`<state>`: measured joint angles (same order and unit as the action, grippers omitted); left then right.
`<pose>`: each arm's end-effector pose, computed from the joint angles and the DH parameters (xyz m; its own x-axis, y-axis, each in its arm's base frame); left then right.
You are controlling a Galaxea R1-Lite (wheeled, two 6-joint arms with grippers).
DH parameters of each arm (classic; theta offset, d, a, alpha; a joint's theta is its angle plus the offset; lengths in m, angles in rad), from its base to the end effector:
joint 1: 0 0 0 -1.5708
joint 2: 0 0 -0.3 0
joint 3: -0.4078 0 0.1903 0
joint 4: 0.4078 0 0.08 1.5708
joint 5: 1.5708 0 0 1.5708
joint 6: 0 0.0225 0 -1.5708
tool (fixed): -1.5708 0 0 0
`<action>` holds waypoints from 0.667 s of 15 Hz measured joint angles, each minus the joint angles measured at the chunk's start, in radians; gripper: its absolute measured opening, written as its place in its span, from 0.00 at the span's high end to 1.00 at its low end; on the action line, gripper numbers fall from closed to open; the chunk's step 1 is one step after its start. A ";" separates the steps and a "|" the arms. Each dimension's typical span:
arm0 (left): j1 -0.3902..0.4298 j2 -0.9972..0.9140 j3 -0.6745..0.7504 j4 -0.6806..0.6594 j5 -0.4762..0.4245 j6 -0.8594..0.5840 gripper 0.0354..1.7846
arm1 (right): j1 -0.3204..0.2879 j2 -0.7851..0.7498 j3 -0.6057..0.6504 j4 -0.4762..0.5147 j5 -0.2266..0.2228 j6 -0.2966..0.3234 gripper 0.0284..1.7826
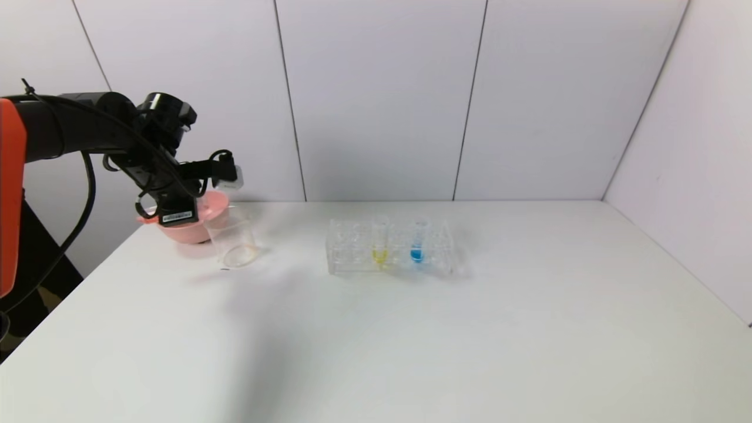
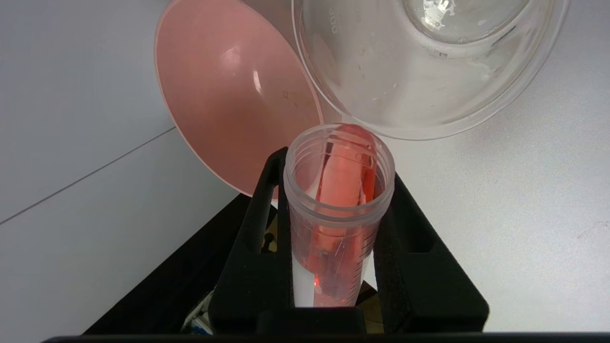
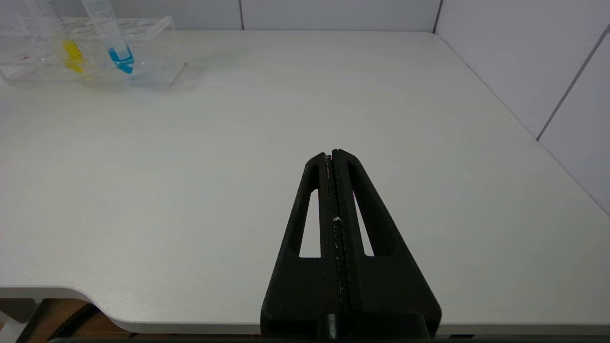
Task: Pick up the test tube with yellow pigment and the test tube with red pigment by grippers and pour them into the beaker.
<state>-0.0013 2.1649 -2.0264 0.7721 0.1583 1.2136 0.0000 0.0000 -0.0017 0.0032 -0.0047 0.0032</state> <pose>0.4141 0.0030 0.2185 0.6058 0.1568 -0.7800 0.7067 0.3444 0.6181 -0.0229 -0.0001 0.0756 1.0000 -0.0047 -0.0015 0.0047 1.0000 0.0032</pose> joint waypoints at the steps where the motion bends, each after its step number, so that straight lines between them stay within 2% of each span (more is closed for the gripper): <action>1: -0.001 0.002 0.000 -0.003 0.000 0.000 0.74 | 0.000 0.000 0.000 0.000 0.000 0.000 0.95; 10: -0.008 0.008 0.000 -0.015 0.000 -0.001 0.74 | 0.000 0.000 0.000 0.000 0.000 0.000 0.95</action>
<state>-0.0091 2.1730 -2.0264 0.7572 0.1581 1.2128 0.0004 0.0000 -0.0017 0.0032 -0.0043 0.0032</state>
